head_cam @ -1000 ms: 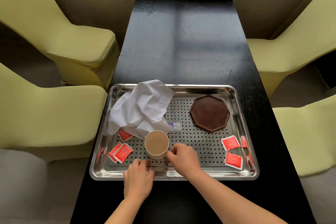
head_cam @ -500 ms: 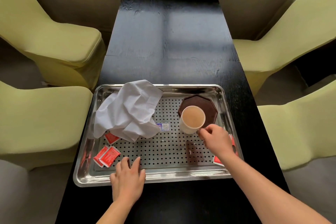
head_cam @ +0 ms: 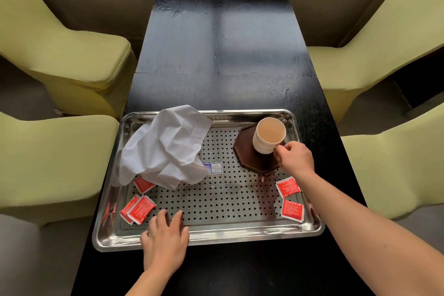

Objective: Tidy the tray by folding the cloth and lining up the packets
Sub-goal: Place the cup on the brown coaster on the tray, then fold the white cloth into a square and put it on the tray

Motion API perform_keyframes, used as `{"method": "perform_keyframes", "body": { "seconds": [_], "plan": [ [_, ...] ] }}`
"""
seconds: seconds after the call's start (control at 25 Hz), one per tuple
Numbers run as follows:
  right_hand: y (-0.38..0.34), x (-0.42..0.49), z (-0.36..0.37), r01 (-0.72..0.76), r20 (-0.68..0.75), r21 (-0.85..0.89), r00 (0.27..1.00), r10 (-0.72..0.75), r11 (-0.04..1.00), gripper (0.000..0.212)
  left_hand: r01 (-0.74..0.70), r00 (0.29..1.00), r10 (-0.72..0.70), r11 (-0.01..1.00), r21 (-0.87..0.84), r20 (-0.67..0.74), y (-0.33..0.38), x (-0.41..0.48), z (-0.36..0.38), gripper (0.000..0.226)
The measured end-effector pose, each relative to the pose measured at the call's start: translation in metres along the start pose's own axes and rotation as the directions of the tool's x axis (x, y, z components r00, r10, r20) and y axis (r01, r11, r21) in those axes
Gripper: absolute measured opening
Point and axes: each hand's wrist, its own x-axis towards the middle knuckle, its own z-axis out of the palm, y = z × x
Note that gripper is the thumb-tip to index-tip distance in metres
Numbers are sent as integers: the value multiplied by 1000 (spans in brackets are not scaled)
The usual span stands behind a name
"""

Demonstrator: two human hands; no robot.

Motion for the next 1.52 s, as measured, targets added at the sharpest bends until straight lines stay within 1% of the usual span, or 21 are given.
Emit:
{"method": "perform_keyframes", "body": {
  "seconds": [0.16, 0.4, 0.52, 0.64, 0.76, 0.84, 0.92, 1.04, 1.12, 1.24, 1.36, 1.52],
  "plan": [
    [1, 3, 6, -5, 8, -21, 1000, 5, 1000, 32, 4, 1000, -4, 1000, -8, 4, 2, 0, -2, 48],
    [2, 4, 9, -30, 19, 16, 999, 30, 999, 32, 6, 1000, -6, 1000, 5, 0, 4, -2, -3, 47],
    [5, 0, 8, -18, 13, 68, 1000, 17, 998, 32, 11, 1000, -11, 1000, 3, -7, 4, -2, -4, 46],
    [8, -7, 8, 43, -78, 107, 996, -35, 993, 28, 19, 1000, -19, 1000, 17, 2, 6, -1, -6, 45],
    [11, -19, 11, 156, -196, 106, 972, -133, 982, 18, 18, 1000, -18, 1000, 24, 4, 6, 0, -7, 43],
    [11, -29, 15, 221, -202, 99, 959, -198, 970, 13, 19, 1000, -19, 1000, 19, -2, 6, 1, -8, 42],
    [12, -41, 22, 269, -151, 74, 955, -255, 960, 10, 22, 1000, -22, 1000, 15, -9, 5, 1, -8, 41],
    [18, -62, 41, 304, 27, 8, 952, -304, 953, 10, 18, 1000, -18, 1000, 7, -19, 4, 2, -7, 41],
    [24, -78, 59, 303, 151, -36, 944, -295, 952, 12, 15, 1000, -15, 1000, -8, -18, 3, 2, -8, 41],
    [19, -93, 86, 290, 301, -49, 917, -262, 956, 18, 22, 1000, -23, 997, -70, -20, -1, 5, -14, 43],
    [-11, -94, 111, 339, 428, -32, 855, -294, 940, 29, 51, 998, -55, 980, -194, -13, -8, 18, -27, 50],
    [-57, -86, 141, 398, 485, 5, 801, -351, 917, 35, 56, 997, -75, 897, -439, -26, -7, 50, -52, 57]
  ]
}}
